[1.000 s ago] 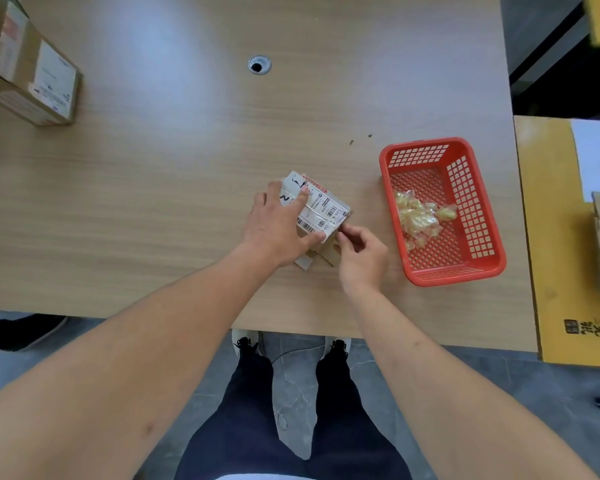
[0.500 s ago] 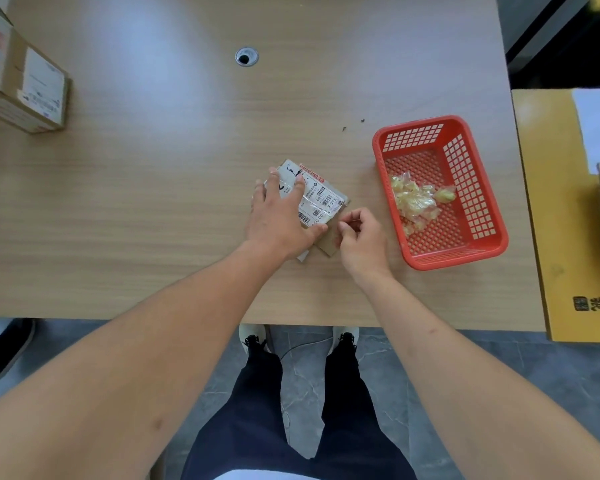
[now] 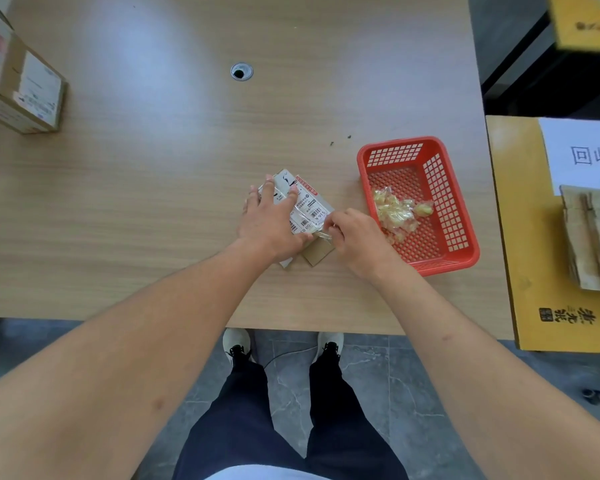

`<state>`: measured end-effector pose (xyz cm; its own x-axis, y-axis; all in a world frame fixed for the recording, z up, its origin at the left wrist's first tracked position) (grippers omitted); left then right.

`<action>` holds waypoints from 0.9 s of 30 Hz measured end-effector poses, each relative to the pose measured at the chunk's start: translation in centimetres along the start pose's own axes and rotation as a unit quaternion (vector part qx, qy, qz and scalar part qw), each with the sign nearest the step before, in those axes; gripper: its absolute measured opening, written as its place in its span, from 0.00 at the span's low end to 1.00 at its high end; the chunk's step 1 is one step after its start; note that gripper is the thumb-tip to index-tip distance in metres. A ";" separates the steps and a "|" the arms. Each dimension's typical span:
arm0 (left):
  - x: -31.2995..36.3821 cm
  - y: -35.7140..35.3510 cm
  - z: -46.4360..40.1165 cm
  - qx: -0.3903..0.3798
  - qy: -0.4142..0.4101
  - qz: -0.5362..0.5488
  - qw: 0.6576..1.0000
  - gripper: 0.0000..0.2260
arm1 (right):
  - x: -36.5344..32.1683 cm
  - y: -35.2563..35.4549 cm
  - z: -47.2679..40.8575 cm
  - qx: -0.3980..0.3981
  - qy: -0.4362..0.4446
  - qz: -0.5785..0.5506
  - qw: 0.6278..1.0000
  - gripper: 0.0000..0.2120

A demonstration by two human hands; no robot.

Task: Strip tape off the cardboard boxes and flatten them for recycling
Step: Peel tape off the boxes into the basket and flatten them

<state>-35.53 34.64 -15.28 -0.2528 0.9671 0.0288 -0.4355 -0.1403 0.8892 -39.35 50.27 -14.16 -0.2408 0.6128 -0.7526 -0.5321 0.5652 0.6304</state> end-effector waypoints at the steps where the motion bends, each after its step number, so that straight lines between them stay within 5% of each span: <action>1: 0.0 0.0 0.0 0.001 0.000 0.007 1.000 0.44 | 0.1 0.2 -0.1 -0.005 -0.010 -0.007 1.000 0.07; 6: -0.5 0.0 -0.1 0.011 -0.004 0.044 0.999 0.44 | 0.5 1.3 1.3 0.031 -0.003 -0.073 0.997 0.06; 11: -0.6 -0.6 0.0 0.010 -0.008 0.062 0.998 0.44 | 0.4 0.9 1.5 0.034 0.041 -0.125 0.991 0.22; 17: -0.9 -1.1 -0.2 0.009 -0.012 0.084 0.996 0.44 | 0.6 0.7 -0.4 0.063 0.070 -0.065 0.993 0.07; 23: -0.7 -2.3 -0.4 0.010 -0.003 0.114 0.993 0.42 | 2.4 0.6 -1.1 0.085 -0.073 -0.138 0.984 0.01; 27: -0.4 -2.3 -0.3 0.001 0.005 0.125 0.992 0.41 | 4.7 -0.6 -1.4 0.091 -0.237 -0.263 0.931 0.05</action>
<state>-34.70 34.48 -17.44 -0.3614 0.8997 0.2446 -0.3567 -0.3758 0.8553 -41.29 52.01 -18.38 0.4219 0.3748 -0.8255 -0.3180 0.9139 0.2524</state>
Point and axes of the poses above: each hand's wrist, its own z-axis away from the middle knuckle, its own y-axis out of the back of the hand, x = y × z, the point moved 8 cm from there along -z, towards the middle knuckle, and after that the axes turned 15 degrees about -z, right-handed, at the moved point
